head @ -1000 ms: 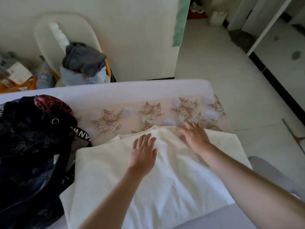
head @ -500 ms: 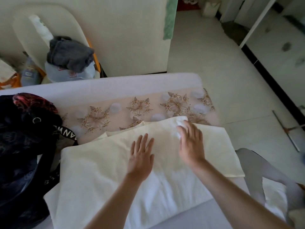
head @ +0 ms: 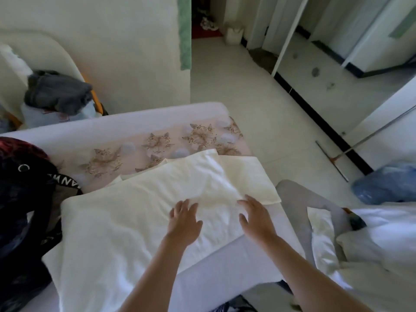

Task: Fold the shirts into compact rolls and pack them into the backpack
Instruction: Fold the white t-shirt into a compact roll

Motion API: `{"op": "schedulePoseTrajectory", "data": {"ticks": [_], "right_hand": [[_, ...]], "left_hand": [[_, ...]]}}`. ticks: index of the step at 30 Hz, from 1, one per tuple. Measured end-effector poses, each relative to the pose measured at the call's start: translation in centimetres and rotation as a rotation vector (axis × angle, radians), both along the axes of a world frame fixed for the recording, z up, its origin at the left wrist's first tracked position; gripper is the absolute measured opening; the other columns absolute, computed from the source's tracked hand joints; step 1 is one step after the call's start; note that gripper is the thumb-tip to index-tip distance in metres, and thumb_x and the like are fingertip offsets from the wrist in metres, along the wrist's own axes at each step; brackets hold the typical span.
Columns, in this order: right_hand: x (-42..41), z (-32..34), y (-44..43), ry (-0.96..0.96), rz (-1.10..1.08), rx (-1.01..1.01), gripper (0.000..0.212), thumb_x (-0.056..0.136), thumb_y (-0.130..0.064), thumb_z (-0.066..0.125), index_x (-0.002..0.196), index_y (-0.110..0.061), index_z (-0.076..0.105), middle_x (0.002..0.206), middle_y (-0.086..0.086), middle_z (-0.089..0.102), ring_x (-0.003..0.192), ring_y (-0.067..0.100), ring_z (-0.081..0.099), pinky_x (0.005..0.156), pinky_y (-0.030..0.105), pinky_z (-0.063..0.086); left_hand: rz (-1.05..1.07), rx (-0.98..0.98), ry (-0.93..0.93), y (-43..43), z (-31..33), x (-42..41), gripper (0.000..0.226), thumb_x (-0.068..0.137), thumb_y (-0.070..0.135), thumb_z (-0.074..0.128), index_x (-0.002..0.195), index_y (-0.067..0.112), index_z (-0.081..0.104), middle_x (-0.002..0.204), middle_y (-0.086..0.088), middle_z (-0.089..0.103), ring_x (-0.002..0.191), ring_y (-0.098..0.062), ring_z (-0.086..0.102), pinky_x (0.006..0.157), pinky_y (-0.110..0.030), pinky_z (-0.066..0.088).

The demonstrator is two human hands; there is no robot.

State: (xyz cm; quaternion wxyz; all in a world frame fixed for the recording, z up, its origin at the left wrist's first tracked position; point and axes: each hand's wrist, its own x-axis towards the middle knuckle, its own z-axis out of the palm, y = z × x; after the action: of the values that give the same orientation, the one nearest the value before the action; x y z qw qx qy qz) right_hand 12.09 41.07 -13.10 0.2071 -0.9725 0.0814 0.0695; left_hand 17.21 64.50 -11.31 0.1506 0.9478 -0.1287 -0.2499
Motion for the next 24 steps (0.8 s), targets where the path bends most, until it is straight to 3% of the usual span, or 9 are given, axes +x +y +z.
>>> {"op": "schedulePoseTrajectory", "data": {"ticks": [2,4,9,13,15,18,21,22,24], "right_hand": [[0.3,1.1,-2.1,-0.049,-0.229,0.037,0.045,0.087,-0.012,0.059,0.132,-0.017,0.059,0.139,0.007,0.053,0.129,0.029,0.049,0.105,0.039,0.040],[0.8,1.7,-4.7,0.016,-0.361,0.027,0.049,0.085,-0.012,0.059,0.133,-0.019,0.057,0.132,0.010,0.053,0.122,0.033,0.050,0.100,0.040,0.041],[1.1,-0.1,-10.5,0.182,-0.165,-0.196,0.053,0.083,-0.025,0.065,0.134,-0.033,0.052,0.123,0.005,0.047,0.107,0.029,0.055,0.087,0.037,0.047],[2.5,-1.6,-13.0,0.047,-0.020,-0.280,0.019,0.072,-0.020,0.078,0.089,-0.028,0.075,0.082,0.004,0.058,0.066,0.030,0.064,0.056,0.033,0.048],[3.2,-1.6,-13.8,-0.052,-0.025,-0.142,0.013,0.077,-0.019,0.076,0.085,-0.030,0.076,0.078,0.001,0.057,0.063,0.027,0.063,0.056,0.032,0.047],[4.3,-0.6,-14.6,-0.042,-0.213,0.186,0.016,0.090,-0.031,0.064,0.104,-0.033,0.072,0.095,-0.004,0.060,0.081,0.015,0.063,0.073,0.034,0.051],[5.7,0.9,-15.3,0.196,-0.388,0.206,0.052,0.095,-0.054,0.033,0.124,-0.020,0.059,0.106,0.002,0.065,0.091,0.021,0.064,0.081,0.034,0.051],[6.1,1.3,-15.7,0.333,-0.431,0.257,0.067,0.095,-0.059,0.020,0.125,-0.013,0.059,0.103,0.007,0.067,0.084,0.024,0.065,0.075,0.034,0.054],[7.0,2.1,-15.4,0.560,-0.689,0.752,0.080,0.095,-0.071,0.025,0.108,-0.002,0.066,0.088,0.011,0.072,0.055,0.023,0.062,0.043,0.025,0.045]], "left_hand": [[0.000,-0.064,-0.044,-1.8,1.4,0.5,0.058,0.098,0.037,0.047,0.152,0.026,0.029,0.160,-0.001,0.023,0.146,-0.022,0.017,0.117,-0.039,0.020],[-0.028,-0.138,-0.093,-4.1,2.5,0.9,0.052,0.097,0.033,0.048,0.148,0.027,0.035,0.154,0.004,0.034,0.141,-0.019,0.027,0.113,-0.036,0.027],[-0.125,-0.198,-0.068,-11.9,3.0,2.4,0.048,0.096,0.030,0.051,0.144,0.028,0.041,0.145,0.005,0.044,0.133,-0.019,0.039,0.108,-0.033,0.034],[-0.234,-0.100,0.002,-18.4,1.9,3.1,0.056,0.091,0.036,0.058,0.144,0.029,0.040,0.140,0.003,0.044,0.129,-0.021,0.041,0.105,-0.034,0.036],[-0.259,-0.020,-0.002,-21.0,1.2,3.3,0.060,0.086,0.039,0.062,0.142,0.030,0.040,0.133,0.002,0.046,0.124,-0.021,0.045,0.101,-0.035,0.039],[-0.165,0.002,-0.099,-23.5,0.7,3.8,0.039,0.090,0.029,0.060,0.129,0.027,0.051,0.122,0.002,0.052,0.112,-0.022,0.055,0.089,-0.034,0.047],[0.151,-0.195,-0.103,-23.8,0.9,4.2,0.013,0.089,0.017,0.054,0.099,0.025,0.058,0.102,0.006,0.057,0.091,-0.022,0.059,0.069,-0.029,0.045],[0.237,-0.267,-0.085,-23.6,1.2,4.3,0.007,0.087,0.016,0.053,0.089,0.023,0.053,0.093,0.006,0.054,0.082,-0.022,0.056,0.064,-0.028,0.041],[0.283,-0.365,-0.040,-22.6,1.9,4.3,0.011,0.084,0.017,0.053,0.080,0.023,0.044,0.082,0.006,0.051,0.075,-0.021,0.051,0.060,-0.029,0.038]]}}
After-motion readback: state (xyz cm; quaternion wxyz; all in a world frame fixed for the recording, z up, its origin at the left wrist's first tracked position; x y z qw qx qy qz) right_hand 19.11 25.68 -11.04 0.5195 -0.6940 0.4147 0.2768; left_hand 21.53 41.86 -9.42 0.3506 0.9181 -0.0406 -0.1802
